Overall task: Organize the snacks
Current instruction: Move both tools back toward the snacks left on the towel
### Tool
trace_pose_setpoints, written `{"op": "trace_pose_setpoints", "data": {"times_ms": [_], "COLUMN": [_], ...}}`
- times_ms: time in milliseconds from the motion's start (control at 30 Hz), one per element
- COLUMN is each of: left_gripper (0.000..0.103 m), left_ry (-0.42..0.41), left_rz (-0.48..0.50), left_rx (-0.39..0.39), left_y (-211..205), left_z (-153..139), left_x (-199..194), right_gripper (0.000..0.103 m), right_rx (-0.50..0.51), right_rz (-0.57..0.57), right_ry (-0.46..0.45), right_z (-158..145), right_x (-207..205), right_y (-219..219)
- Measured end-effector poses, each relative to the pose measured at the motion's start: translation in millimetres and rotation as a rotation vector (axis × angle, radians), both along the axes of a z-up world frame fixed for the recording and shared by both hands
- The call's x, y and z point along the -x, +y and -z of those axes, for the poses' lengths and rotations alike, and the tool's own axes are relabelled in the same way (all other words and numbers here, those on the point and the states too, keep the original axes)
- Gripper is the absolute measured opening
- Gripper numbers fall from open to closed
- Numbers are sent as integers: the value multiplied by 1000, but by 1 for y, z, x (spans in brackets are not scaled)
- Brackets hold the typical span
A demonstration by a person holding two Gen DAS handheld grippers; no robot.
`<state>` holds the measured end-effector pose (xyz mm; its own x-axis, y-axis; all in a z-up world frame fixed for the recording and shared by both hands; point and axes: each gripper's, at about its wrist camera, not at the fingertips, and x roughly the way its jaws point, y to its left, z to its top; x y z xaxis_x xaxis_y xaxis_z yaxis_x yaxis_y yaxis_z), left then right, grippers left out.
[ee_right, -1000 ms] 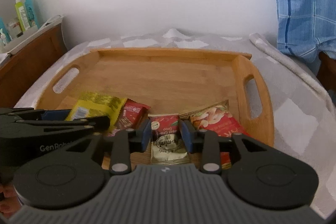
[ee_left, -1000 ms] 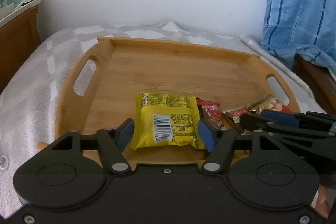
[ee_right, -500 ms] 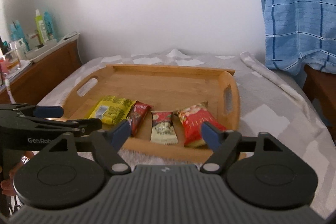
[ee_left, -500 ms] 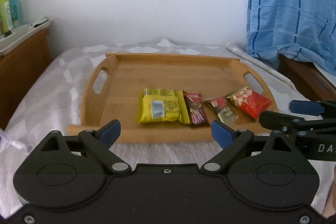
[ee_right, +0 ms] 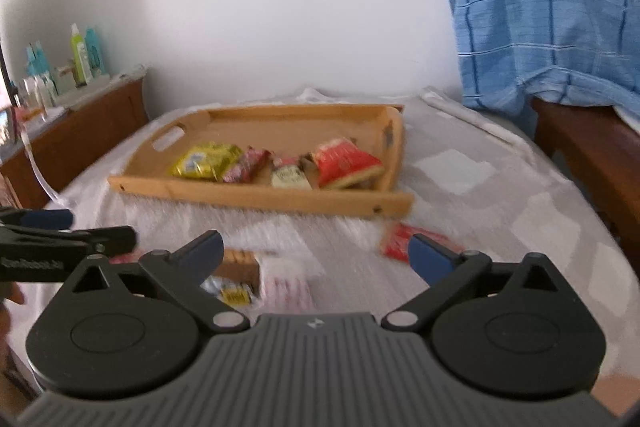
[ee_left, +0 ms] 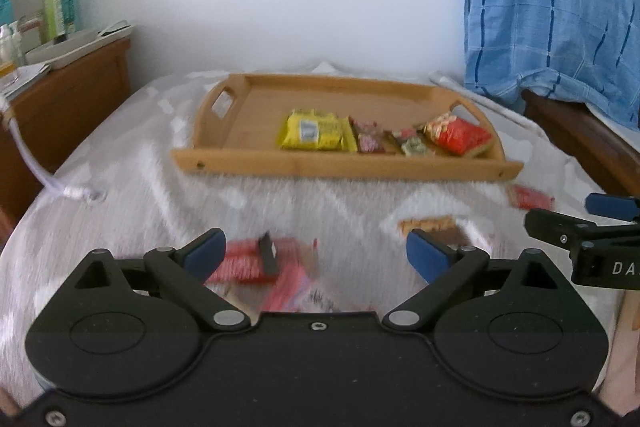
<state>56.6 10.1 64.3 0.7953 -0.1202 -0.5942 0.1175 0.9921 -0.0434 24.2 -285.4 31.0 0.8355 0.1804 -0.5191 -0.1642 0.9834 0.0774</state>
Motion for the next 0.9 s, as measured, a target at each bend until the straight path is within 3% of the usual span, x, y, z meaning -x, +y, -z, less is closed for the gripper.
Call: {"op": "trace_pose_setpoints", "data": {"times_ms": [167,433,567,667,767,900], "left_gripper": [97,97,96,89,73,66], "left_ry": [-67,-47,-49,-38,-9,-8], "left_rz": [-45,-29,-11,5,9,23], "left_rx": [-29,-54,-77,-100,-98,-131], "left_y": [2,-5,-10,-14,-15,-19], "left_z": [16,30,34,38,42,45], "left_x": [25,30,23,17,15,17], "right_gripper": [103,103,103,103,103,103], "right_rx": [59,54,56,73,100,116], "right_rz": [68,85,95,114,117,102], "right_ry": [-48,-111,-100,-106,-126,-131], "right_z": [19,31,38,42,44,46], "right_x": [24,36,38,40,44,46], "right_y": [1,6,11,16,21,26]}}
